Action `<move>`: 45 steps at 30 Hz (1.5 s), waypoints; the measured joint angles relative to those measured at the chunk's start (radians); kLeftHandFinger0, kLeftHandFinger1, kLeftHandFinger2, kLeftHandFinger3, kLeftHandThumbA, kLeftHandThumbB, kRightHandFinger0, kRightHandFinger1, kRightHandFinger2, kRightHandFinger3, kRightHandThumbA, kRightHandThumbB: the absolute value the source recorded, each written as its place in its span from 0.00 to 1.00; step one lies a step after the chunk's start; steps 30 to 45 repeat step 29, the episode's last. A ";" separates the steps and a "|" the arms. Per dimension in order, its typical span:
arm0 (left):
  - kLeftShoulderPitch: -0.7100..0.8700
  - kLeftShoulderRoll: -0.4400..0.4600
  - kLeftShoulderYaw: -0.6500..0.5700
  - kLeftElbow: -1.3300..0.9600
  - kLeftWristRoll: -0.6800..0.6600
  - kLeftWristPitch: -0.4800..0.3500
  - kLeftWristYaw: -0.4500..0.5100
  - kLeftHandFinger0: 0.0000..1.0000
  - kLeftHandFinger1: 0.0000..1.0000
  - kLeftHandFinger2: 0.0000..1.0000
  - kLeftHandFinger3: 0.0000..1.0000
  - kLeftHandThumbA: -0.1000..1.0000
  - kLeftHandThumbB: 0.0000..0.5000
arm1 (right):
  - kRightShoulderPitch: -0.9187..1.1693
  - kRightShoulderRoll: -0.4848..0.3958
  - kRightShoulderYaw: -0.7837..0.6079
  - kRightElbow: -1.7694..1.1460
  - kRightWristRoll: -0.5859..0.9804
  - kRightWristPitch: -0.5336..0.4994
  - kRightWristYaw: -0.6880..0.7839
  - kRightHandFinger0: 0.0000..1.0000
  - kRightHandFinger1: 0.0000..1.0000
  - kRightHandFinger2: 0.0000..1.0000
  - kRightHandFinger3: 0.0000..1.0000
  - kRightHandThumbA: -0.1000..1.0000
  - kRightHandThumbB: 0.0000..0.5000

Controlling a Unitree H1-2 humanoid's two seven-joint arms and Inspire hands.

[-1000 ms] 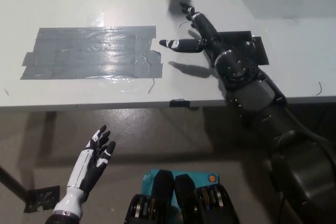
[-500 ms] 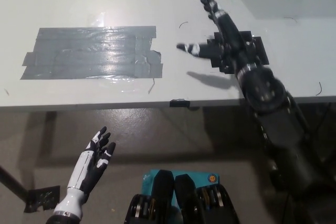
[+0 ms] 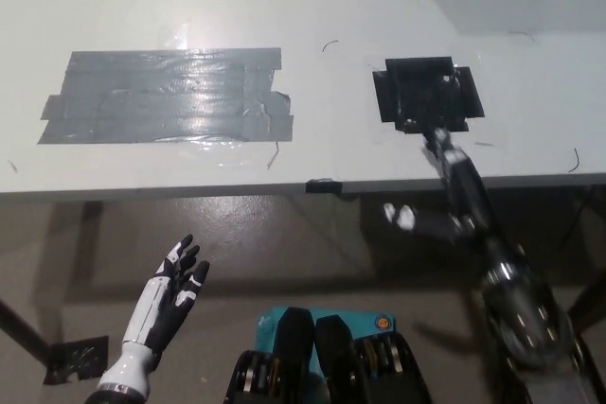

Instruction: A white bottle is kept in the middle of the desk infront of the robot and the robot picks it up with its right hand and passes it to a person

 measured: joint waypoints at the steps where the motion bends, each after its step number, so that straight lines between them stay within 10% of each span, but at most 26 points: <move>1: 0.000 0.000 0.000 0.000 0.000 0.000 0.000 1.00 1.00 1.00 1.00 0.83 0.16 | 0.019 -0.001 -0.002 -0.023 0.004 0.000 0.000 1.00 1.00 1.00 1.00 1.00 0.34; 45: -0.017 0.000 0.002 0.001 0.000 -0.029 0.000 1.00 1.00 1.00 1.00 0.85 0.15 | 0.078 -0.050 -0.028 0.206 0.055 -0.070 0.035 1.00 1.00 1.00 1.00 1.00 0.41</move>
